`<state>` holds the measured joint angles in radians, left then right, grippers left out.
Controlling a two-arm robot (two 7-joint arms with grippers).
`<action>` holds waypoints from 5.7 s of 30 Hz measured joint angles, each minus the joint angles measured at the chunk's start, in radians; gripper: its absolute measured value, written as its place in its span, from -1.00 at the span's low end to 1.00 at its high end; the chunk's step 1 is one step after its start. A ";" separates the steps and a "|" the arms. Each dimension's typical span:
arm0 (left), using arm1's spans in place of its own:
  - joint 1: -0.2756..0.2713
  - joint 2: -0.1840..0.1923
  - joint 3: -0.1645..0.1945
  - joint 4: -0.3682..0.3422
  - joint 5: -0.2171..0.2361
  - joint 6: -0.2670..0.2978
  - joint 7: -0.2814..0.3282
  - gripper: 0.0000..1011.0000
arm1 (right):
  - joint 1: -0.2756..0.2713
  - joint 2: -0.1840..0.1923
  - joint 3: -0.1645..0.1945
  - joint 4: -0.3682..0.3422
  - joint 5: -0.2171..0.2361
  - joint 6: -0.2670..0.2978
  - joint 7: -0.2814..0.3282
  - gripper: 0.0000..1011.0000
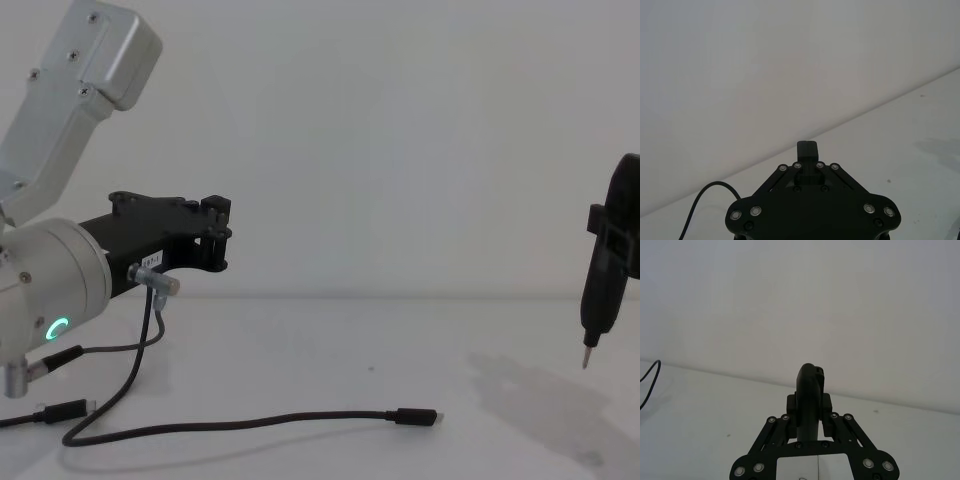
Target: Pick up the data cable with the one hand.
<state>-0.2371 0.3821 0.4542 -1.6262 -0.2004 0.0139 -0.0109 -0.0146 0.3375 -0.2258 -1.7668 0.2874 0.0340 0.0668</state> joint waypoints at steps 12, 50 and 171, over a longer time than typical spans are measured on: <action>0.000 0.000 0.000 0.000 0.000 0.000 0.000 -1.00 | 0.000 0.000 0.000 0.000 0.000 0.000 0.000 -0.47; 0.000 0.000 0.000 0.000 0.000 0.000 0.000 0.83 | 0.000 0.000 0.000 0.000 0.000 0.000 0.000 -0.47; -0.264 0.191 0.239 -0.104 0.381 0.503 -0.713 0.72 | 0.000 0.000 0.000 0.000 0.000 0.000 0.000 -0.47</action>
<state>-0.5012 0.5731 0.6935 -1.7300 0.1804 0.5169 -0.7235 -0.0147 0.3375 -0.2259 -1.7668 0.2874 0.0340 0.0668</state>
